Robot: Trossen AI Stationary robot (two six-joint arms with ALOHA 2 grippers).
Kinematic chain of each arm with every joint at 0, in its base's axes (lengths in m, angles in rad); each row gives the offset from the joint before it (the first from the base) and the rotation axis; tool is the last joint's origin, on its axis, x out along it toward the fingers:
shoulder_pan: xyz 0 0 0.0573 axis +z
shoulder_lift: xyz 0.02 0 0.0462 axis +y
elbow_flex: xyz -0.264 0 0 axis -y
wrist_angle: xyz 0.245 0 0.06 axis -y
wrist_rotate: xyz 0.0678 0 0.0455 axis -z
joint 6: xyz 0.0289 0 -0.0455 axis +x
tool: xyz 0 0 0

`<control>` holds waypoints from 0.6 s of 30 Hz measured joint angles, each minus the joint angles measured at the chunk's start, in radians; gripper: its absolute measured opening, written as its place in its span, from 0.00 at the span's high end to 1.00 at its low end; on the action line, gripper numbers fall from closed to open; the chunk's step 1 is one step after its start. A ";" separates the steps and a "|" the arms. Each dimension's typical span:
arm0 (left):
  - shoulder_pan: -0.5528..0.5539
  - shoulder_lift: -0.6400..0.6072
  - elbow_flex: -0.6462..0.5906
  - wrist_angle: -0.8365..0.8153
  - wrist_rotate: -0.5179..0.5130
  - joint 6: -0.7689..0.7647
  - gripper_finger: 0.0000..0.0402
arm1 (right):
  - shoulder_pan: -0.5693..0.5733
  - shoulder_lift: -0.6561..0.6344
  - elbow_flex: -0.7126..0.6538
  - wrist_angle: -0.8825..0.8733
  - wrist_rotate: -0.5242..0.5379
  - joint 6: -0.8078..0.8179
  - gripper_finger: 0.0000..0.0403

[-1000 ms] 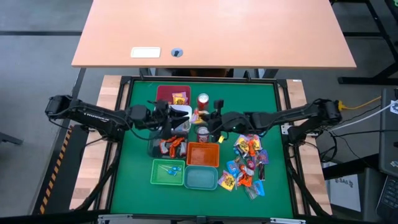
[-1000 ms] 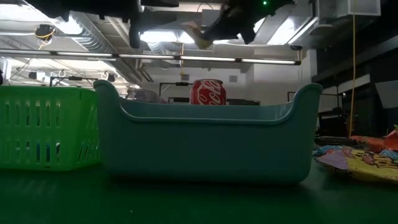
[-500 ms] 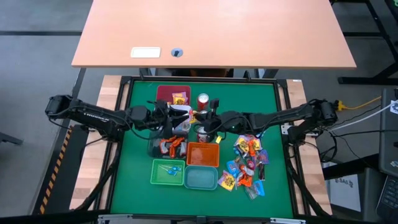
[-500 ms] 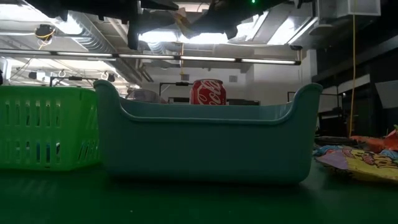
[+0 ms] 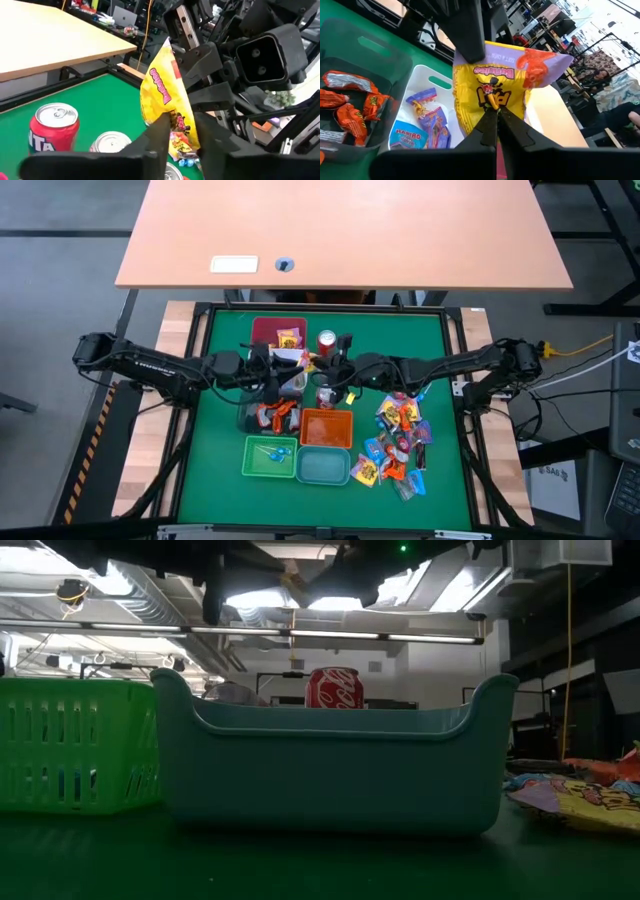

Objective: Sort candy
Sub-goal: Put the yellow candy into the red bin

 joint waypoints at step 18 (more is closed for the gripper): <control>0.053 0.000 0.000 -0.021 -0.049 0.084 1.00 | 0.002 -0.015 0.000 -0.043 0.205 0.188 0.69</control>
